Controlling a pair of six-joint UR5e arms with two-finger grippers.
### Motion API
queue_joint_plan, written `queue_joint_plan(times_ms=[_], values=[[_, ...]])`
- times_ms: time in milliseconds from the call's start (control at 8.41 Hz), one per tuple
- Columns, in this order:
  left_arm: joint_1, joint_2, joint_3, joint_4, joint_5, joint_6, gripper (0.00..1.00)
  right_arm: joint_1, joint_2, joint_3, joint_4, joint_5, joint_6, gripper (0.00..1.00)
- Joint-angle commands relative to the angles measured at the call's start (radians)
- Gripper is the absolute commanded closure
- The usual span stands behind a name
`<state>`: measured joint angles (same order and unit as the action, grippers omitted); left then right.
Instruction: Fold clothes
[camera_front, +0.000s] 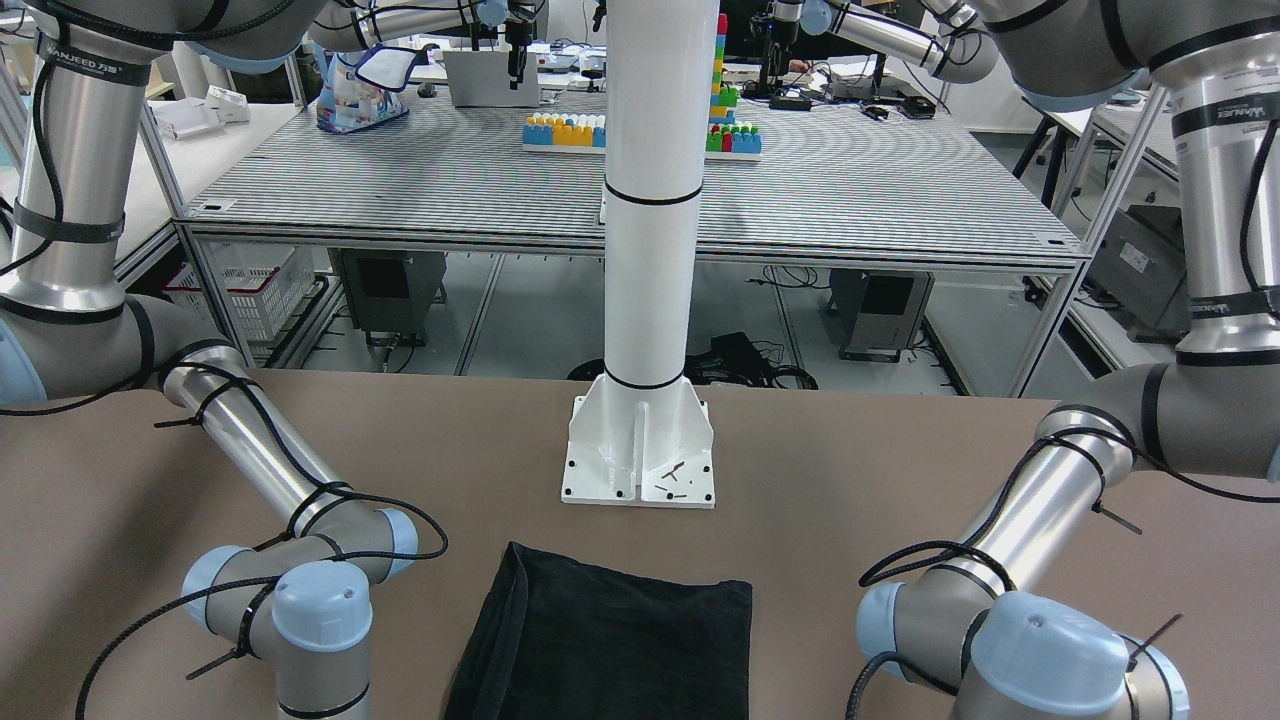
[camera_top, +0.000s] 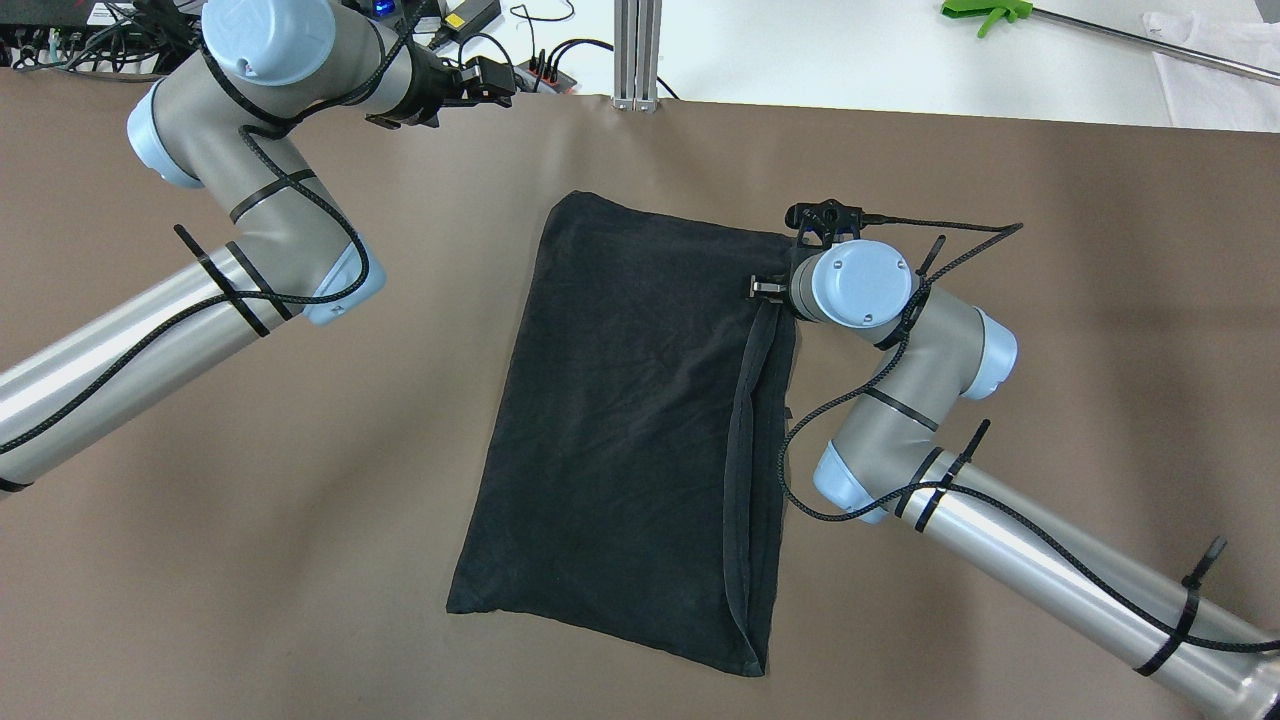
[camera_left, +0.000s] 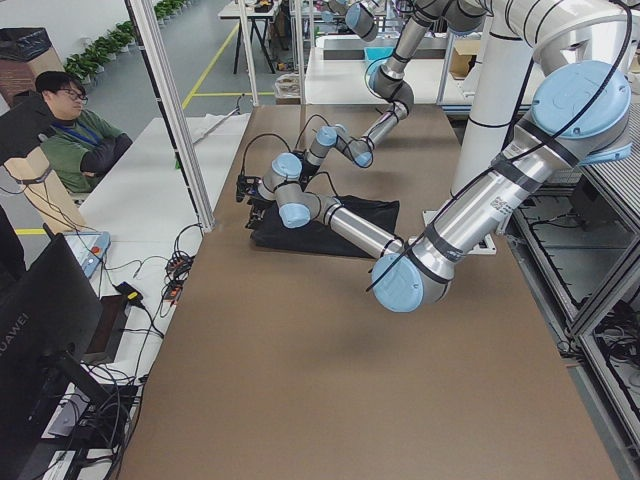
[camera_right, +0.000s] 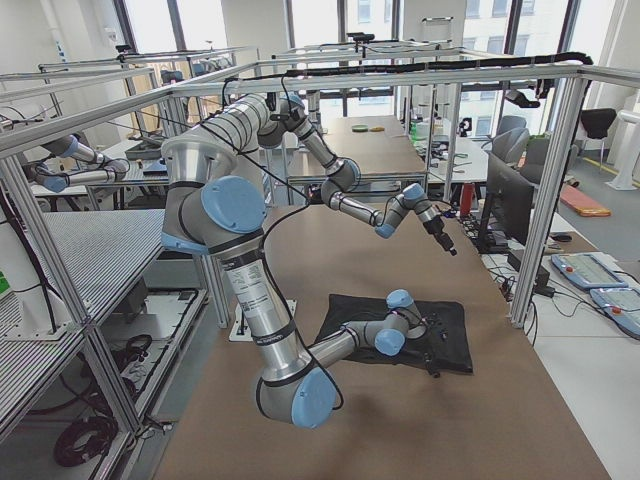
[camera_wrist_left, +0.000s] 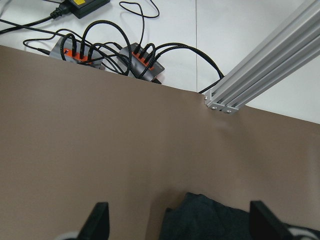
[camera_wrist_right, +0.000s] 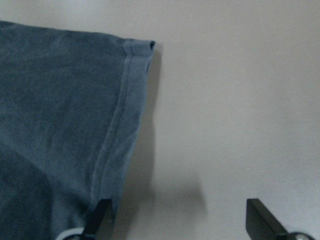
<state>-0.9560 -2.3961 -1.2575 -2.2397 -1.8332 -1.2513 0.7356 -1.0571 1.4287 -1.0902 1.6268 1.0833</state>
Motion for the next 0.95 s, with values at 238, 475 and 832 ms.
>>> queue_joint_plan(times_ms=[238, 475, 832], values=[[0.0, 0.0, 0.0, 0.0, 0.003, -0.003, 0.0, 0.034, -0.057, 0.149, -0.08, 0.135, -0.037, 0.06], [0.002, -0.001, 0.0, 0.0, 0.002, -0.003, 0.0, 0.022, -0.02, 0.203, -0.141, 0.142, 0.063, 0.06], [0.002, -0.001, 0.0, -0.001, 0.0, -0.003, 0.0, -0.066, 0.023, 0.138, -0.142, 0.041, 0.121, 0.06]])
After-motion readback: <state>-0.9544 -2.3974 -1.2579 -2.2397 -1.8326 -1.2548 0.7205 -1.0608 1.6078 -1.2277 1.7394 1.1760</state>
